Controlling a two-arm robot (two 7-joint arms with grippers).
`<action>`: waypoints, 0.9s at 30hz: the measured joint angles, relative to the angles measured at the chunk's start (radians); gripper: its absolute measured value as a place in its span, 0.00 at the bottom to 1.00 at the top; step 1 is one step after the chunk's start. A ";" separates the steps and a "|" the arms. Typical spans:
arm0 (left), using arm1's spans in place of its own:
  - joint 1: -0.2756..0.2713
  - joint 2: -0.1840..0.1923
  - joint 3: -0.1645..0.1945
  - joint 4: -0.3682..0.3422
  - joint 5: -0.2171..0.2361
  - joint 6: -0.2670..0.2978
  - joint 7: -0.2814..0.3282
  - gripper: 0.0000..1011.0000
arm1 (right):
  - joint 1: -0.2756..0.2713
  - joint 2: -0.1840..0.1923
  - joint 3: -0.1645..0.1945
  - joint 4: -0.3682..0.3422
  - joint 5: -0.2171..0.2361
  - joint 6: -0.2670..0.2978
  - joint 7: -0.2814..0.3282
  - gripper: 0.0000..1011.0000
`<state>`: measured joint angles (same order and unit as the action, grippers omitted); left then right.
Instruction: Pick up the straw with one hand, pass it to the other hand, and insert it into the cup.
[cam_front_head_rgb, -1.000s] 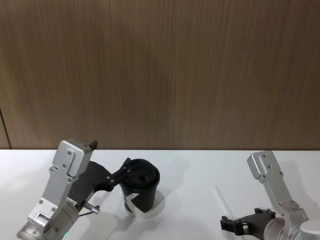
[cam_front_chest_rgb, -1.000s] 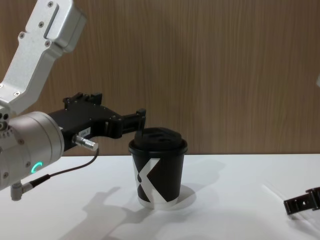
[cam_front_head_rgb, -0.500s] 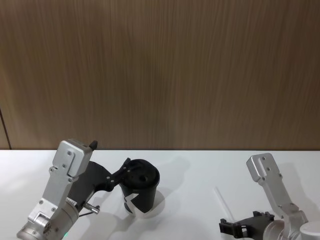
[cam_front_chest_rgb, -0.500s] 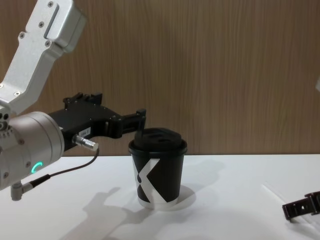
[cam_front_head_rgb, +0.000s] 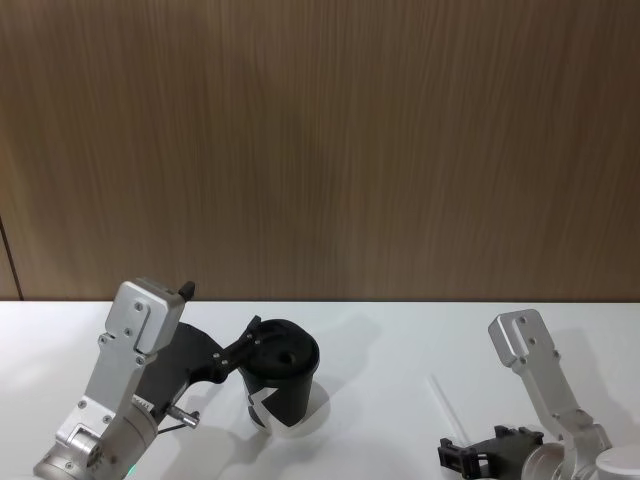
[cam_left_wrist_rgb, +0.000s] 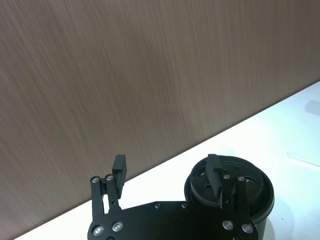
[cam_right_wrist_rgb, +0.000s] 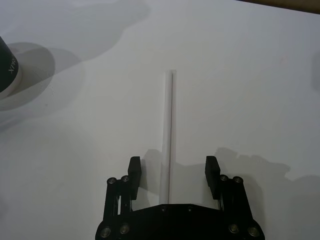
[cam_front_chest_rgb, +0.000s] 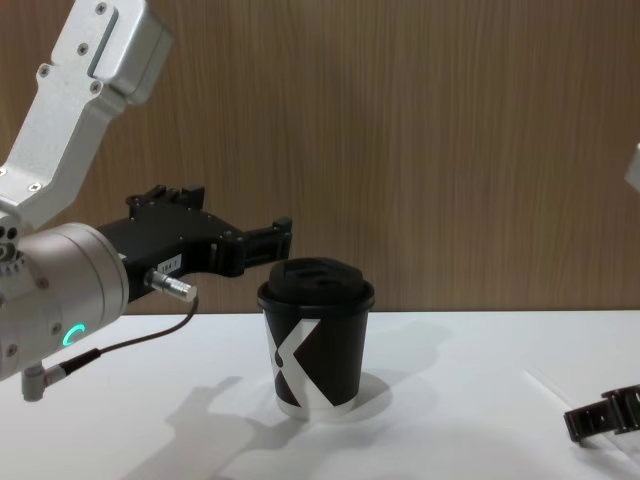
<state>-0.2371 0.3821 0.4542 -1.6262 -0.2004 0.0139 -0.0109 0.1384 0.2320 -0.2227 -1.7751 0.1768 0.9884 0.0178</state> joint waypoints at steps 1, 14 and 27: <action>0.000 0.000 0.000 0.000 0.000 0.000 0.000 0.99 | 0.000 -0.001 0.000 0.000 0.000 0.000 0.000 0.79; 0.000 0.000 0.000 0.000 0.000 0.000 0.000 0.99 | -0.001 -0.005 0.002 -0.002 -0.010 -0.003 0.009 0.53; 0.000 0.000 0.000 0.000 0.000 0.000 0.000 0.99 | -0.008 -0.004 0.008 -0.007 -0.020 -0.004 0.015 0.15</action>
<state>-0.2372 0.3821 0.4542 -1.6262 -0.2004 0.0138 -0.0110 0.1307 0.2284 -0.2146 -1.7825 0.1567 0.9844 0.0333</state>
